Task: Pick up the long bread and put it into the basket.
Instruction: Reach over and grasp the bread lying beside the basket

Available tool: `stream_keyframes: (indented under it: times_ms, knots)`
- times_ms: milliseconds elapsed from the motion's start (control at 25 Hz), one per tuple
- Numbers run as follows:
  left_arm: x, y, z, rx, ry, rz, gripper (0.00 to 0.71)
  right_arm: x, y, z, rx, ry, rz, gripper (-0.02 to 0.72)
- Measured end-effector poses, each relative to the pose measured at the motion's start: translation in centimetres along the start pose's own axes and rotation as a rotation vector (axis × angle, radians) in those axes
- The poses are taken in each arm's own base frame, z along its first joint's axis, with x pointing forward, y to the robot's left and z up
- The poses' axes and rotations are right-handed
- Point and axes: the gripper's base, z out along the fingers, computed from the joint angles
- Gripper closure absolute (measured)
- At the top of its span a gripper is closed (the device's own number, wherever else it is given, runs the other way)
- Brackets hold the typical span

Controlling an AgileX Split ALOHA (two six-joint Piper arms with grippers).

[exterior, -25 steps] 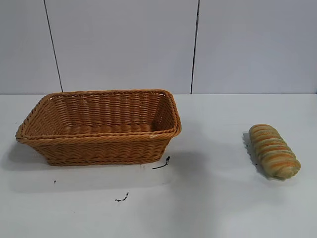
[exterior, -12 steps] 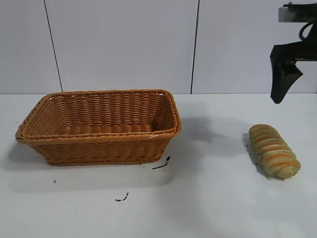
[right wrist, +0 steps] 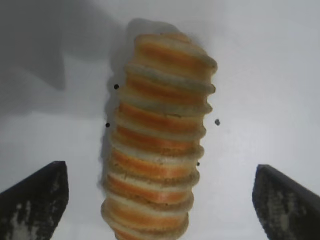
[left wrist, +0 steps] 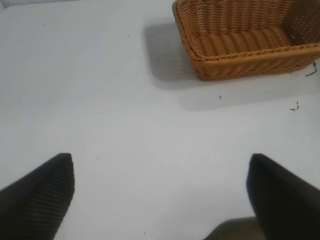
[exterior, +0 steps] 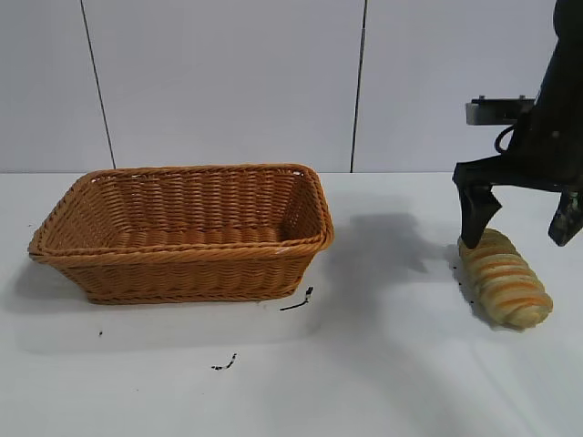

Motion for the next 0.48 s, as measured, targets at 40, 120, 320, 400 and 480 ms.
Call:
stream_keyframes:
  times_ms: [40,120,320,400,480]
  knots:
    - [0.0,0.0,0.0,0.0,0.0,0.0,0.014,0.0,0.0,0.2,0.0,0.002,-0.001,0.012]
    - [0.0,0.0,0.0,0.0,0.0,0.0,0.014,0.1,0.0,0.8,0.001,0.01,-0.004,0.012]
    - [0.0,0.0,0.0,0.0,0.0,0.0,0.014,0.1,0.0,1.6,0.001,0.025,-0.021,0.012]
    - [0.0,0.0,0.0,0.0,0.0,0.0,0.014,0.1,0.0,1.6,0.0,0.024,-0.026,0.029]
    - [0.0,0.0,0.0,0.0,0.0,0.0,0.014,0.1,0.0,1.6,-0.001,0.029,-0.024,0.098]
